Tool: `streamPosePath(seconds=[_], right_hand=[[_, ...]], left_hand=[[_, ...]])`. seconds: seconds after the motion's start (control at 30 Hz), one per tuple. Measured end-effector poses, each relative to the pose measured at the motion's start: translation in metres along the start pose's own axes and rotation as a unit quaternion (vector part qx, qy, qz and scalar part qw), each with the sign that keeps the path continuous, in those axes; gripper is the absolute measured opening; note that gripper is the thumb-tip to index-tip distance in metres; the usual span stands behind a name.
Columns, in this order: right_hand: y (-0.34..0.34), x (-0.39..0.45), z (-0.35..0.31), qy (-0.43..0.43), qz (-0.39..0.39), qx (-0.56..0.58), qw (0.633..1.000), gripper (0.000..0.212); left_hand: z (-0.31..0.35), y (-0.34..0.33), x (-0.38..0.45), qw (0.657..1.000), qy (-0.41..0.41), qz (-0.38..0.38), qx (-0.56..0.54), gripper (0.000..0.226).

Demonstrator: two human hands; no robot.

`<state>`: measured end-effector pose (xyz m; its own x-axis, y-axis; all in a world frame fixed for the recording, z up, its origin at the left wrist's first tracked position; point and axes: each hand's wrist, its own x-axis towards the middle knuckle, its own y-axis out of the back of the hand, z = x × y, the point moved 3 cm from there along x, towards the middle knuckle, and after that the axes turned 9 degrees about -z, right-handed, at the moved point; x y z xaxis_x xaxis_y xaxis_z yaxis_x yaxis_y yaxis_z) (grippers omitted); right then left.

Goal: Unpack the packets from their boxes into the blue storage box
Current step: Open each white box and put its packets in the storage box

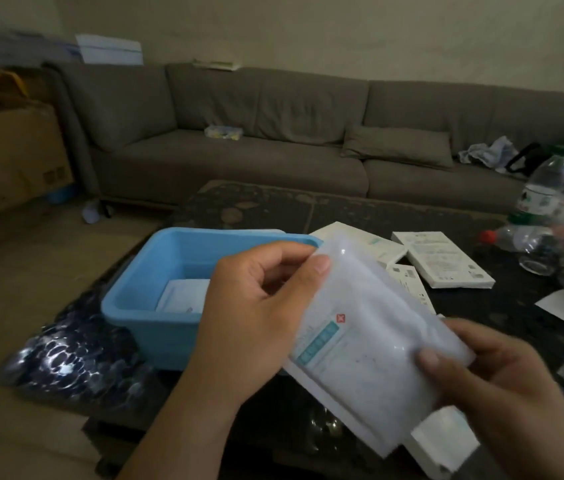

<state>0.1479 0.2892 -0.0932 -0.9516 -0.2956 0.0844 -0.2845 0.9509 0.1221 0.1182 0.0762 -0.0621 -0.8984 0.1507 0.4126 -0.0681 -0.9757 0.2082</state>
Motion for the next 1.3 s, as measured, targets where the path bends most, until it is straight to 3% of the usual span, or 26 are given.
streamPosePath(seconds=[0.17, 0.27, 0.33, 0.57, 0.87, 0.97, 1.07, 1.1, 1.17, 1.23, 1.3], right_hand=[[0.000, 0.054, -0.026, -0.046, -0.033, 0.017, 0.998, 0.039], [-0.010, 0.086, -0.045, -0.065, -0.080, -0.029, 0.994, 0.040], [-0.017, 0.110, -0.051, -0.073, -0.100, -0.050, 0.991, 0.035], [-0.060, 0.180, -0.048, -0.109, -0.183, -0.164, 0.963, 0.017], [-0.110, 0.204, 0.005, -0.180, -0.222, -0.249, 0.926, 0.017], [-0.115, 0.204, 0.006, -0.133, -0.214, -0.373, 0.893, 0.021], [-0.115, 0.194, -0.012, -0.022, -0.167, -0.562, 0.810, 0.039], [-0.109, 0.187, -0.021, 0.005, -0.130, -0.583, 0.802, 0.045], [-0.089, 0.161, -0.036, 0.044, -0.064, -0.550, 0.831, 0.043], [-0.061, 0.116, -0.044, 0.137, 0.011, -0.485, 0.863, 0.028], [-0.038, 0.061, -0.037, 0.152, 0.037, -0.466, 0.871, 0.022]], left_hand=[[-0.008, 0.046, 0.006, 0.998, 0.050, 0.027, -0.017, 0.033], [-0.012, 0.064, 0.008, 0.994, 0.076, 0.054, -0.051, 0.038], [-0.015, 0.078, 0.006, 0.993, 0.088, 0.080, -0.018, 0.039], [-0.041, 0.142, -0.005, 0.961, 0.097, 0.259, 0.023, 0.014], [-0.041, 0.146, -0.010, 0.956, 0.077, 0.283, -0.019, 0.015], [-0.040, 0.145, -0.010, 0.960, 0.054, 0.275, 0.014, 0.016], [-0.026, 0.137, -0.010, 0.961, -0.055, 0.256, 0.090, 0.016], [-0.020, 0.131, -0.010, 0.960, -0.099, 0.238, 0.105, 0.013], [-0.010, 0.119, -0.013, 0.959, -0.169, 0.191, 0.123, 0.013], [0.000, 0.106, -0.015, 0.954, -0.209, 0.165, 0.139, 0.016], [0.008, 0.090, -0.020, 0.947, -0.248, 0.146, 0.144, 0.012]])
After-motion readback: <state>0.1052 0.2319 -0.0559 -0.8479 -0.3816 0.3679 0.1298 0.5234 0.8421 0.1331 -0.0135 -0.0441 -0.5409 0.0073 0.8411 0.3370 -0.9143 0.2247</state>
